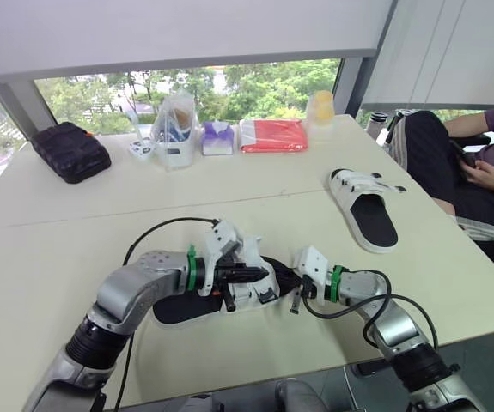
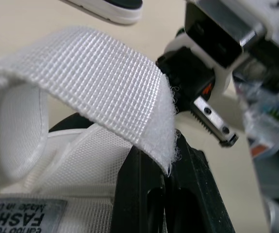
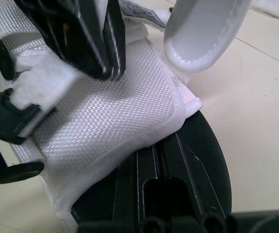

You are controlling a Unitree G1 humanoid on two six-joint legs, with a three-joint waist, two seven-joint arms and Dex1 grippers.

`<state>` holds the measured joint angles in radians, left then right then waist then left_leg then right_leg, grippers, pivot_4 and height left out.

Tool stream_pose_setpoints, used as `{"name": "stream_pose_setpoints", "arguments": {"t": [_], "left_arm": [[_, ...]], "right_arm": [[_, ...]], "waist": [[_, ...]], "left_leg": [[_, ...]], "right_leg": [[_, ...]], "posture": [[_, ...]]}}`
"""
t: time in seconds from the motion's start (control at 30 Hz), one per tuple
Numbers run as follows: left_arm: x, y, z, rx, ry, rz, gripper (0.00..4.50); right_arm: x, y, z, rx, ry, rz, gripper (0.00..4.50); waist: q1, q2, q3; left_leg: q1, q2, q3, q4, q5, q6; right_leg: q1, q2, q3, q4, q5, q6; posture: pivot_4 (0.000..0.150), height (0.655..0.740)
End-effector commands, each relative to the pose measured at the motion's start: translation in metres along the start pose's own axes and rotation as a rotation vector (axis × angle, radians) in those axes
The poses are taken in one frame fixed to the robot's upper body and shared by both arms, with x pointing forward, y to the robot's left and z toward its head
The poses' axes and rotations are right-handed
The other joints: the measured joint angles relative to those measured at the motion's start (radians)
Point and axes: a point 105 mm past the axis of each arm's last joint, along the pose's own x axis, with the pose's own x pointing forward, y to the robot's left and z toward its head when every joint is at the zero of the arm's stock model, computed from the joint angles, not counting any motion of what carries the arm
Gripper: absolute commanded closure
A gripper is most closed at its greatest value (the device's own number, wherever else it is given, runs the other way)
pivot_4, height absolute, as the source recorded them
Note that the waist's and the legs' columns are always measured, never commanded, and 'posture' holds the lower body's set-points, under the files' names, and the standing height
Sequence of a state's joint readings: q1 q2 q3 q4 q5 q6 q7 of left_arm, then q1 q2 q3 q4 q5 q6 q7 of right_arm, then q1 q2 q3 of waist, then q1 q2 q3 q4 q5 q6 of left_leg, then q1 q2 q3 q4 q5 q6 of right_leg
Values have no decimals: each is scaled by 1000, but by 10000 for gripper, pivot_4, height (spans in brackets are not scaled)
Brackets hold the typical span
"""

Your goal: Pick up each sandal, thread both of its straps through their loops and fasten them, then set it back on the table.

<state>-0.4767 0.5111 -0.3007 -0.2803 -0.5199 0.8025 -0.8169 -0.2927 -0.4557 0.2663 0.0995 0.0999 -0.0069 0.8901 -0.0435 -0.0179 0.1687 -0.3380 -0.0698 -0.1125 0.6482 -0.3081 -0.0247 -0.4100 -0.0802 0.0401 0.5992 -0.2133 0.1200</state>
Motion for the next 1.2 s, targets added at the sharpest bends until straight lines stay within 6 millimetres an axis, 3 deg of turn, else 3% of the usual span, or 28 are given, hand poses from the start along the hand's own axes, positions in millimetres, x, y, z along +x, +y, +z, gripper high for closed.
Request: {"name": "stream_pose_setpoints", "arguments": {"t": [0.03,0.3,0.7,1.2], "left_arm": [[3,-7,10,123,23,-37,44716],[5,-22,23,158,13,-131,44716],[5,-28,18,188,70,-190,44716],[0,-10,6,255,178,-108,44716]], "right_arm": [[2,10,-23,54,83,17,45000],[3,9,-23,57,80,9,45000],[4,9,-23,62,80,1,45000],[4,10,-24,67,80,4,45000]], "waist": [[0,0,0],[0,-1,0],[-1,0,0],[-2,0,0]], "left_leg": [[0,0,0,0,0,0],[0,0,0,0,0,0],[0,0,0,0,0,0],[0,1,0,-1,0,0]], "right_leg": [[0,0,0,0,0,0],[0,0,0,0,0,0],[0,0,0,-1,0,0],[0,1,0,-1,0,0]], "posture": [[1500,7400],[1500,7400],[1500,7400],[1500,7400]]}}
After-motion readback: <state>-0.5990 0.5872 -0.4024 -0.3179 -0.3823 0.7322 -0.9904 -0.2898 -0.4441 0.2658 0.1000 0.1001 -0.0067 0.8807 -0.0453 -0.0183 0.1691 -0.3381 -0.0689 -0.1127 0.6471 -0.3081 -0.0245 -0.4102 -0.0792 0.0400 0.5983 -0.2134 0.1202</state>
